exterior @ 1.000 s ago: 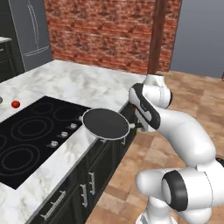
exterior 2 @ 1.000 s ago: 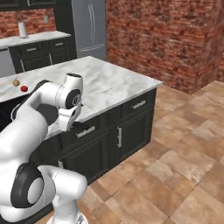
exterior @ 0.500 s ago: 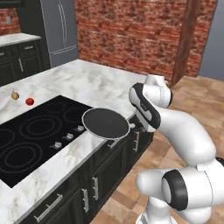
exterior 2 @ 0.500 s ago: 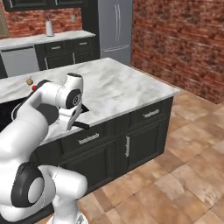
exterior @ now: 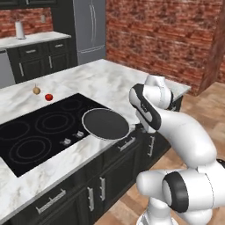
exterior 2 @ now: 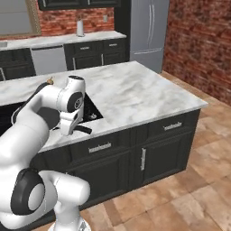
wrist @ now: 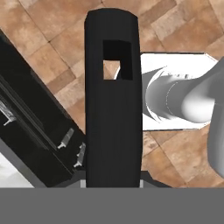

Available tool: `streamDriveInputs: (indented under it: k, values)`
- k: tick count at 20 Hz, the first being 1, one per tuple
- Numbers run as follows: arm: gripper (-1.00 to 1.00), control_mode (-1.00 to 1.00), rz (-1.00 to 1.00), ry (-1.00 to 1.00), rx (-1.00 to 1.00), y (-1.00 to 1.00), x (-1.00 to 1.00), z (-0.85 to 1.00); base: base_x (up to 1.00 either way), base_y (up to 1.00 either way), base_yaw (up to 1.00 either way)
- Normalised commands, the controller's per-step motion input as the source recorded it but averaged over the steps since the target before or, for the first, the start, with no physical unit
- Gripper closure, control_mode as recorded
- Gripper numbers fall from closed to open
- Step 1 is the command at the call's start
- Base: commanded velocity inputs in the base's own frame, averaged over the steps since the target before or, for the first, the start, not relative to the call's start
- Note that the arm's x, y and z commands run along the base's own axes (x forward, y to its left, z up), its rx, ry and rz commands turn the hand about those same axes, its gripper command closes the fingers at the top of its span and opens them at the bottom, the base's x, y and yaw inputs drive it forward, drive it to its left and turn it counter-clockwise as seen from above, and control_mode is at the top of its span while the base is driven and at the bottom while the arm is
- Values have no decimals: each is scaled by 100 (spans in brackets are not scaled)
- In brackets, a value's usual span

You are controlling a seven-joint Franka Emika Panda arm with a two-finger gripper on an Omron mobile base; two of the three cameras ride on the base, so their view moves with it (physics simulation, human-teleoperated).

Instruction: Place the pan on the center burner on the stove. Then place the tomato and the onion in the pan and turn on the center burner.

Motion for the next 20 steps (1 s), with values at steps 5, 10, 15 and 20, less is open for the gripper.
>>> streamDriveInputs:
  k: [5,10,15,20]
  values:
    - [100,100,0,0,0,0,0,0,52,-33,29]
    - [100,100,0,0,0,0,0,0,39,-12,24]
    - [100,100,0,0,0,0,0,0,41,-5,24]
    - [100,100,0,0,0,0,0,0,48,-14,25]
